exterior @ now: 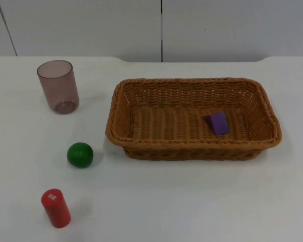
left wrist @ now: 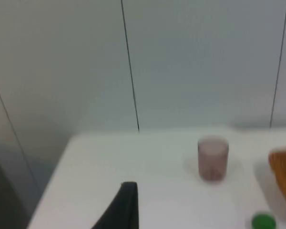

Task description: Pick up the basket with the left hand and place the triangular block into the basket with the right hand.

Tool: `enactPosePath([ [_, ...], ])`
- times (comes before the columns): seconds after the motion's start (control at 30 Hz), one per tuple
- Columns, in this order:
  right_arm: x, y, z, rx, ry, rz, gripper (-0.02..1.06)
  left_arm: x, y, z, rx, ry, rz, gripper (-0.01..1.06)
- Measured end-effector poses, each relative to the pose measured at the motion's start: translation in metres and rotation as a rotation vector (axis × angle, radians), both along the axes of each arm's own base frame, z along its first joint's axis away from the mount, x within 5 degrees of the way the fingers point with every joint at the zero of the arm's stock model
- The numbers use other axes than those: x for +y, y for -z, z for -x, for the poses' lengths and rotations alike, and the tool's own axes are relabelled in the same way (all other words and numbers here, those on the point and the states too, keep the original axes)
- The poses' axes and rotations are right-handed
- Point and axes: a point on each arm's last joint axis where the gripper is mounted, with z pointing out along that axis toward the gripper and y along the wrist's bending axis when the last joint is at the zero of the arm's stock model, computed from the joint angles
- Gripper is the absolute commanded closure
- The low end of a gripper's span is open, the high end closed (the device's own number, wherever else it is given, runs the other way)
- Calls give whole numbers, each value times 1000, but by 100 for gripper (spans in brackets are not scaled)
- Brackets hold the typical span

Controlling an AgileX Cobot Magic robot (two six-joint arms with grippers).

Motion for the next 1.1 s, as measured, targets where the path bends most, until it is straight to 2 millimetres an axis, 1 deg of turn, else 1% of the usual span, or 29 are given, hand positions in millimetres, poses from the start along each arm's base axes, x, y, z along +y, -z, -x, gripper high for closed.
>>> enactPosePath([
  [0.07,1,11,-8,49,6,-13,0,0,15,-10,71,0,-1,0],
  [0.1,1,11,-8,49,6,-13,0,0,15,-10,71,0,-1,0],
  [0.23,1,29,-18,127,21,-45,0,0,42,-26,187,0,-2,0],
  [0.27,1,29,-18,127,21,-45,0,0,42,-26,187,0,-2,0],
  [0.43,2,46,-27,193,30,-59,0,0,69,-41,286,0,-3,0],
  [0.53,2,50,-29,204,31,-58,0,-1,74,-44,296,0,-3,0],
  [0.7,1,54,-33,197,43,-46,0,-1,74,-45,288,0,-3,0],
  [1.1,1,53,-33,193,43,-47,0,-1,74,-45,288,-1,-1,0],
])
